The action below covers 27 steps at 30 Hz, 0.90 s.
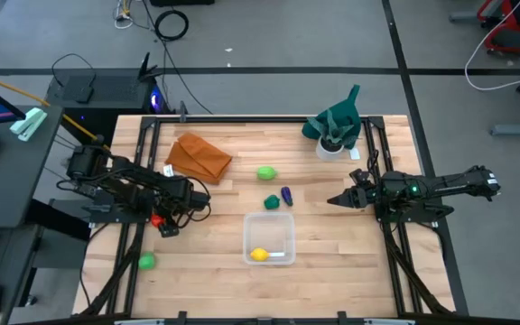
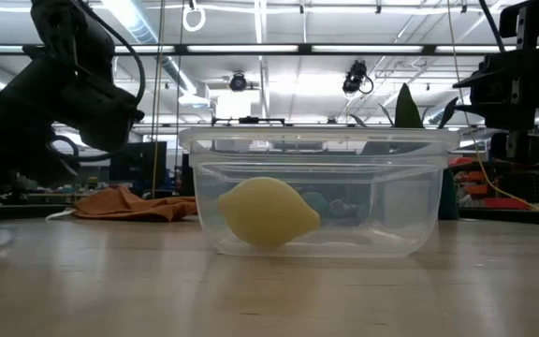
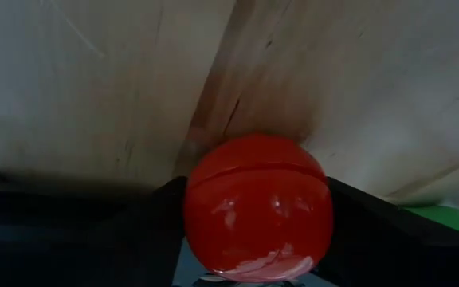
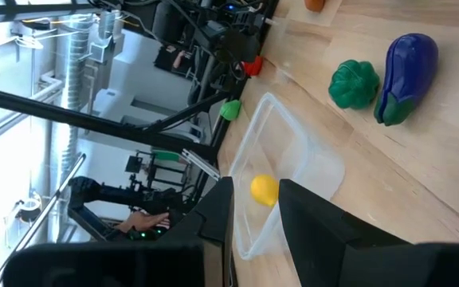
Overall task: Pick and placing Produce into tupperware
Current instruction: Put the tomato into the transparent bin
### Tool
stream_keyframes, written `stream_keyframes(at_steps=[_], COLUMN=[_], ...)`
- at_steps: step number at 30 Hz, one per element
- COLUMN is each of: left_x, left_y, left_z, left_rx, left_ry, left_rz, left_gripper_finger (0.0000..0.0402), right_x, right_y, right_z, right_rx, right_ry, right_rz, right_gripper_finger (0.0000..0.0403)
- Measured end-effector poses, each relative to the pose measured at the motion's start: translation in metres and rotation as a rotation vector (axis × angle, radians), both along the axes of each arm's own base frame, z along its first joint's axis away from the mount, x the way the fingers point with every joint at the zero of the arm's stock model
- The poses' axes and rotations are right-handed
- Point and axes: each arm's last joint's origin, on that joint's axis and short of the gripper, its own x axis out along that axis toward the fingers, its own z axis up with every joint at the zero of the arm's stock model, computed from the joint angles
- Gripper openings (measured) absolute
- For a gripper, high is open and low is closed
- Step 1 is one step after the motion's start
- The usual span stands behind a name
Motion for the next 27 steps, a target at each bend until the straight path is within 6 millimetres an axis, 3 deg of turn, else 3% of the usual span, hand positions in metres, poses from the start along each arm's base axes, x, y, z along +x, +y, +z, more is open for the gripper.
stream_keyframes(at_steps=[4, 10, 15, 21, 27], left_x=[0.000, 0.000, 0.000, 0.000, 0.016], left_y=[0.000, 0.000, 0.000, 0.000, -0.001], left_z=[0.000, 0.000, 0.000, 0.000, 0.011], left_rx=[0.000, 0.006, 0.014, 0.035, 0.032], left_ry=[-0.003, 0.002, 0.007, 0.018, -0.045], left_rz=[0.001, 0.013, 0.029, 0.073, 0.077], left_gripper_finger=[0.0297, 0.0267, 0.0266, 0.0286, 0.0265], right_x=[0.000, 0.000, 0.000, 0.000, 0.000], right_y=[0.000, 0.000, 0.000, 0.000, 0.000], right_z=[0.000, 0.000, 0.000, 0.000, 0.000], right_rx=[0.000, 0.000, 0.000, 0.000, 0.000], right_ry=[0.000, 0.000, 0.000, 0.000, 0.000], right_rz=[0.000, 0.000, 0.000, 0.000, 0.001], right_gripper_finger=[0.0068, 0.0068, 0.0068, 0.0068, 0.0068])
